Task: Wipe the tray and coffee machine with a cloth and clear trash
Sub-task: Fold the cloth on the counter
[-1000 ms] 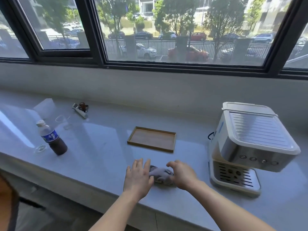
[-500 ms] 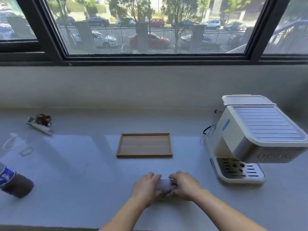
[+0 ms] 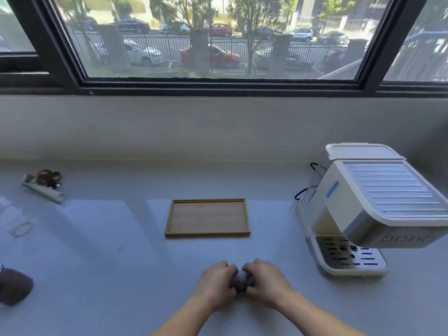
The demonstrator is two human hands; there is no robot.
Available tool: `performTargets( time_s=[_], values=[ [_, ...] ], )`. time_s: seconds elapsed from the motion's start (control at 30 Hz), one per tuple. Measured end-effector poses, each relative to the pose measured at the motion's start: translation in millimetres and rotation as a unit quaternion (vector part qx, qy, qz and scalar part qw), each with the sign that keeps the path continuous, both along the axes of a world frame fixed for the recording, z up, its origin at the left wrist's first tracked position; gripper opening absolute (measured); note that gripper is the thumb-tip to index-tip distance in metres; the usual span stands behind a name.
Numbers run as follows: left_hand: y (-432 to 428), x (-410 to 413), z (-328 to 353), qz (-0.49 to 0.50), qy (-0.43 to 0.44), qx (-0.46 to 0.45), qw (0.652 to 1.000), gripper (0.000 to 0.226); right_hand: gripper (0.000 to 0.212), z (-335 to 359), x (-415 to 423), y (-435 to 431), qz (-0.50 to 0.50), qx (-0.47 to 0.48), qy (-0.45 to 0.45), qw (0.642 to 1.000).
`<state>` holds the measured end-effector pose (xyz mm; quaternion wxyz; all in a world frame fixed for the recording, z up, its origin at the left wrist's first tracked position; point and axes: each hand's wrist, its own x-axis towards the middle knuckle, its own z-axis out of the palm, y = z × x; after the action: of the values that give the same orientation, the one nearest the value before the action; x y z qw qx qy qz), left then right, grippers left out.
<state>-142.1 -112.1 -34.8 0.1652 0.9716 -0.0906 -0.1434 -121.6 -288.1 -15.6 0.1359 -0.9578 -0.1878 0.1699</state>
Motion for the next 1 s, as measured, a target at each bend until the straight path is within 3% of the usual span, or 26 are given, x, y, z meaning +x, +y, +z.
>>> performTargets(
  time_s=[0.43,0.77,1.0],
  values=[
    [62.1,65.1,56.8,0.053,-0.126,-0.017,0.990,0.029,0.029,50.5,76.8,55.7,0.023,0.099,-0.081,0.992],
    [93.6,125.3,61.3,0.057,-0.135,0.007,0.989,0.030,0.022,53.0,136.9,92.8,0.032,0.081,-0.097,0.992],
    [98.3,151.0,49.2,0.059,-0.106,0.022,0.992,0.036,0.029,30.2,157.6,104.4,-0.001,0.070,-0.088,0.994]
  ],
)
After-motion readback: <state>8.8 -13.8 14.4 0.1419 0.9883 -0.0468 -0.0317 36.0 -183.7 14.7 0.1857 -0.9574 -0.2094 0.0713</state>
